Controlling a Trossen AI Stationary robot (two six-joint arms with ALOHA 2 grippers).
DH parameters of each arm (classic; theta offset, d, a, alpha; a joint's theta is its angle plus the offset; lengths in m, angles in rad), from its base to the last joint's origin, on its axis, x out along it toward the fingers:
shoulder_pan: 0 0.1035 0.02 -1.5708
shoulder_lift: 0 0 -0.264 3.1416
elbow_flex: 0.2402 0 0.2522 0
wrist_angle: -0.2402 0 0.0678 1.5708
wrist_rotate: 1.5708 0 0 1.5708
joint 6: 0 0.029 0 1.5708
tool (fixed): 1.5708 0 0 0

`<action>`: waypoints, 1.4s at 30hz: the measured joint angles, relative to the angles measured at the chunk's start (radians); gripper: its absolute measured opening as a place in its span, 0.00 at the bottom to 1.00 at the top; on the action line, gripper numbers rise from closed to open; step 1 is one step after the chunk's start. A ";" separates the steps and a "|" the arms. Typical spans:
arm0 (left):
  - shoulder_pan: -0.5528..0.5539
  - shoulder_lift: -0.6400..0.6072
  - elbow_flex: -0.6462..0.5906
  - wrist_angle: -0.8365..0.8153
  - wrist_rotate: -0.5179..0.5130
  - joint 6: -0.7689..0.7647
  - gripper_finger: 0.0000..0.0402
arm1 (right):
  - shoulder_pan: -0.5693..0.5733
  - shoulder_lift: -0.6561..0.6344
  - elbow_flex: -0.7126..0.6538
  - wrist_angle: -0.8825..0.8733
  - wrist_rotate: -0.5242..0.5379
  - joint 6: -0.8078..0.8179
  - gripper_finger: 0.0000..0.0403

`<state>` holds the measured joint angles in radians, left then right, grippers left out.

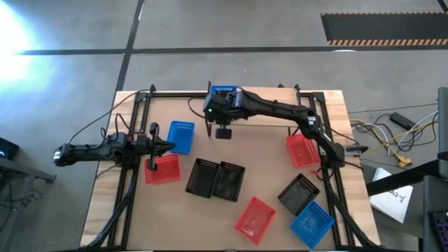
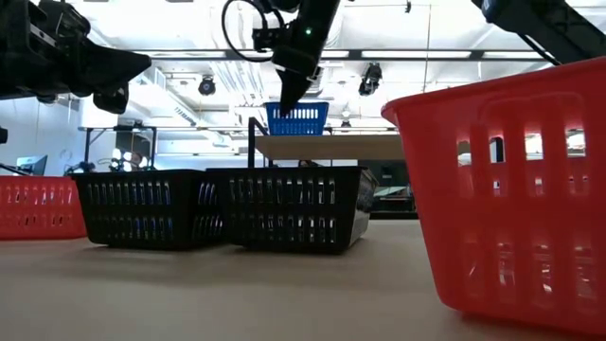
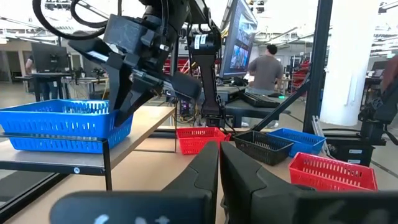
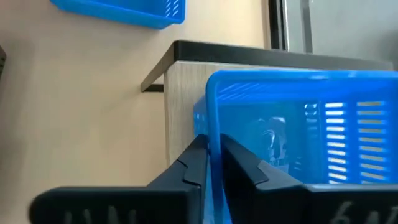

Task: Stack baskets on shelf by color
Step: Put the middle blue basket on the shelf, then put the middle black basket on the shelf

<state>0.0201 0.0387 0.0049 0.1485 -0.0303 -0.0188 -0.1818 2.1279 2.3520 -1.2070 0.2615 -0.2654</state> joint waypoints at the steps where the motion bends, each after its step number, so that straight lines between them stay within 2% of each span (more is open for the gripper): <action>1: 0.000 0.000 0.000 0.000 0.000 0.000 0.00 | 0.000 -0.002 0.000 0.003 0.000 -0.007 0.13; 8: 0.000 0.000 0.000 0.000 0.000 0.000 0.00 | 0.006 -0.049 0.002 0.038 0.000 -0.015 0.30; 12: 0.000 0.000 0.000 0.000 0.000 0.000 0.00 | 0.040 -0.108 -0.006 0.035 -0.007 0.057 0.32; 16: 0.000 0.000 0.000 0.000 0.000 0.000 0.00 | 0.144 -0.157 -0.063 0.044 -0.007 0.114 0.31; 19: 0.000 0.001 0.000 0.000 0.000 0.000 0.00 | 0.256 -0.194 -0.173 0.089 -0.008 0.174 0.29; 22: 0.000 0.000 0.000 0.000 0.000 0.000 0.00 | 0.373 -0.233 -0.337 0.207 0.007 0.226 0.27; 27: 0.000 0.002 0.000 0.000 0.000 0.000 0.00 | 0.570 -0.271 -0.641 0.577 0.110 0.357 0.23; 31: 0.000 0.001 0.000 0.000 0.000 0.000 0.00 | 0.670 -0.273 -0.790 0.800 0.155 0.398 0.20; 33: 0.000 0.000 0.000 0.000 0.000 0.000 0.00 | 0.679 -0.266 -0.819 0.837 0.197 0.460 0.20; 36: 0.000 0.002 0.000 0.000 0.000 0.000 0.00 | 0.657 -0.265 -0.825 0.802 0.196 0.563 0.22; 39: 0.000 0.001 0.000 0.000 0.000 0.000 0.00 | 0.627 -0.267 -0.830 0.786 0.129 0.608 0.29; 42: 0.000 0.000 0.000 0.000 0.000 0.000 0.00 | 0.601 -0.261 -0.843 0.786 -0.003 0.656 0.38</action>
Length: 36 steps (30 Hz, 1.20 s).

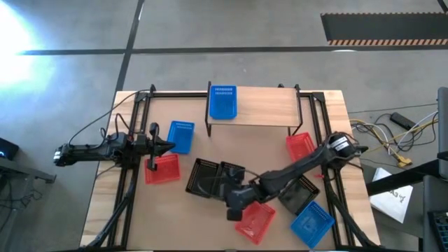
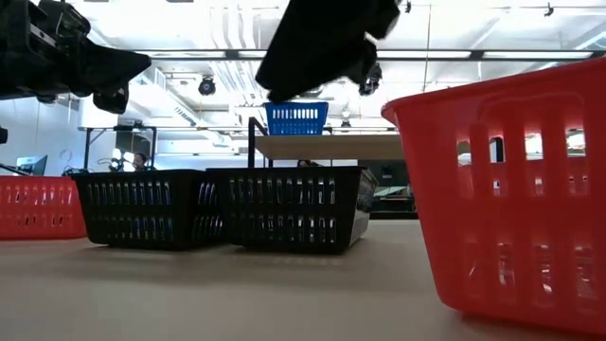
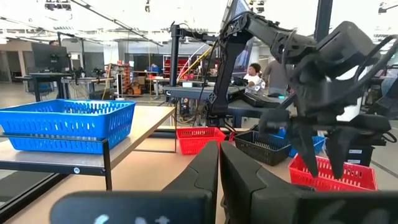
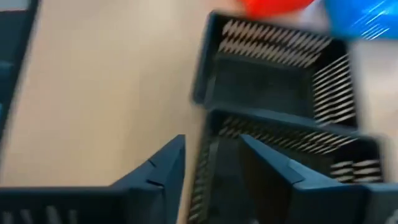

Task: Stack baskets on shelf by color
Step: Put the middle black basket on the shelf

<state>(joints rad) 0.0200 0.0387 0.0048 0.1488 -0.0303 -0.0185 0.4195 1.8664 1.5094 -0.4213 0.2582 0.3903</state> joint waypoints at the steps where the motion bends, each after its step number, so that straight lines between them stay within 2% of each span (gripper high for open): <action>1: 0.000 0.000 0.000 0.000 0.000 0.000 0.00 | -0.004 0.001 -0.007 0.002 -0.040 0.012 0.41; 3: 0.000 0.000 0.000 0.000 0.000 0.000 0.00 | -0.008 0.014 -0.016 0.001 -0.076 0.015 0.46; 5: 0.000 0.000 0.000 0.000 0.000 0.000 0.00 | -0.008 0.029 -0.024 -0.001 -0.067 0.015 0.48; 11: 0.000 0.000 0.000 0.000 0.000 0.000 0.00 | -0.015 0.078 -0.025 0.003 -0.049 0.018 0.48; 17: 0.000 0.000 0.000 0.000 0.000 0.000 0.00 | -0.027 0.117 -0.025 -0.011 -0.046 0.019 0.37; 26: 0.000 0.000 0.000 0.000 0.000 0.000 0.00 | -0.008 0.102 -0.025 -0.024 -0.015 -0.023 0.05; 32: 0.000 -0.001 0.000 0.000 0.000 0.000 0.00 | 0.077 -0.015 -0.025 -0.095 0.004 -0.122 0.03; 36: 0.000 0.000 0.000 0.000 0.000 0.000 0.00 | 0.140 -0.137 -0.025 -0.177 0.162 -0.179 0.02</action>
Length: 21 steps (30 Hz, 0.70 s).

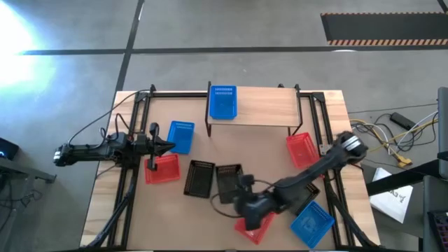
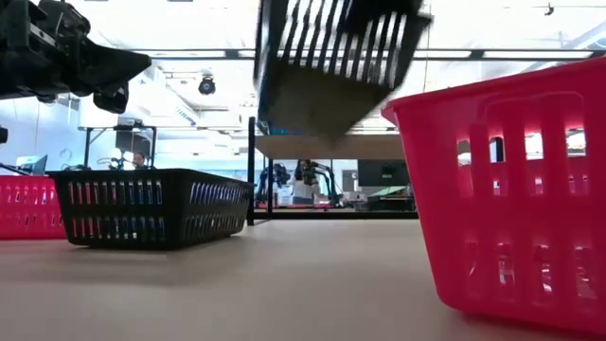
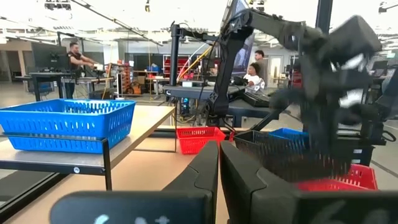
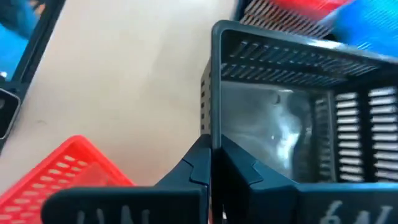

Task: Stack baskets on shelf by color
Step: Put the middle black basket on the shelf

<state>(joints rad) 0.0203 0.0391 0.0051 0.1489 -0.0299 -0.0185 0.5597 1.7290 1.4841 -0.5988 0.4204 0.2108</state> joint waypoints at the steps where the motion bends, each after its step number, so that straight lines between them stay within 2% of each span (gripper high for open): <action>1: 0.000 0.000 0.000 0.000 0.000 0.000 0.00 | 0.016 -0.032 0.000 -0.023 0.047 -0.004 0.02; 5: 0.000 0.000 0.000 0.000 0.000 0.000 0.00 | 0.032 -0.166 0.000 -0.101 0.192 -0.004 0.02; 8: 0.000 0.000 0.000 0.000 0.000 0.000 0.00 | -0.006 -0.256 0.000 -0.174 0.291 -0.032 0.02; 12: 0.000 0.000 0.000 0.000 0.000 0.000 0.00 | -0.138 -0.353 0.000 -0.272 0.304 -0.089 0.02; 15: 0.000 0.000 0.000 0.000 0.000 0.000 0.00 | -0.290 -0.396 -0.017 -0.315 0.234 -0.175 0.02; 21: 0.000 0.000 0.000 0.000 0.000 0.000 0.00 | -0.614 -0.401 -0.050 -0.301 -0.086 -0.393 0.02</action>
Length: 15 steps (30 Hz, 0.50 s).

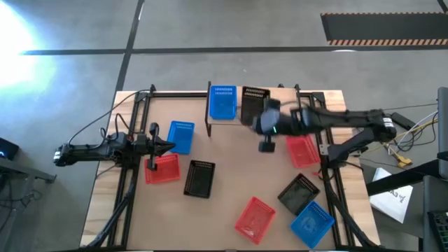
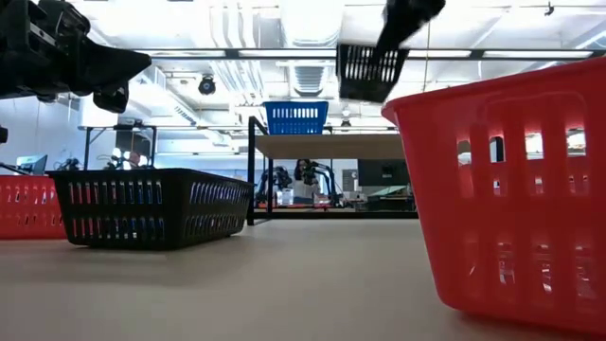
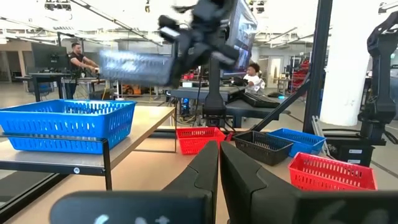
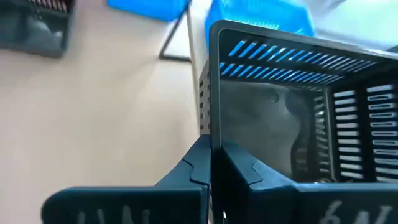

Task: Stack baskets on shelf by color
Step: Put the middle black basket on the shelf

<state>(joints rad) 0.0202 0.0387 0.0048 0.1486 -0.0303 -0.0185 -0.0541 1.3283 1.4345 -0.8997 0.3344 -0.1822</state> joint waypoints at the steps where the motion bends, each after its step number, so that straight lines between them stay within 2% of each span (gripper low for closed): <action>1: 0.000 0.000 0.000 0.000 0.000 0.000 0.00 | -0.044 0.008 0.000 -0.001 -0.044 -0.021 0.02; 4: 0.000 0.000 0.000 0.000 0.000 0.000 0.00 | -0.141 0.042 -0.001 -0.002 -0.123 -0.080 0.02; 7: 0.000 0.000 0.000 0.000 0.000 0.000 0.00 | -0.190 0.072 -0.001 0.000 -0.133 -0.120 0.02; 15: 0.000 0.000 0.000 0.000 0.000 0.000 0.00 | -0.208 0.115 -0.001 -0.005 -0.134 -0.171 0.03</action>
<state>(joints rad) 0.0204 0.0387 0.0051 0.1486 -0.0303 -0.0185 -0.2619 1.4433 1.4334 -0.9045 0.2008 -0.3527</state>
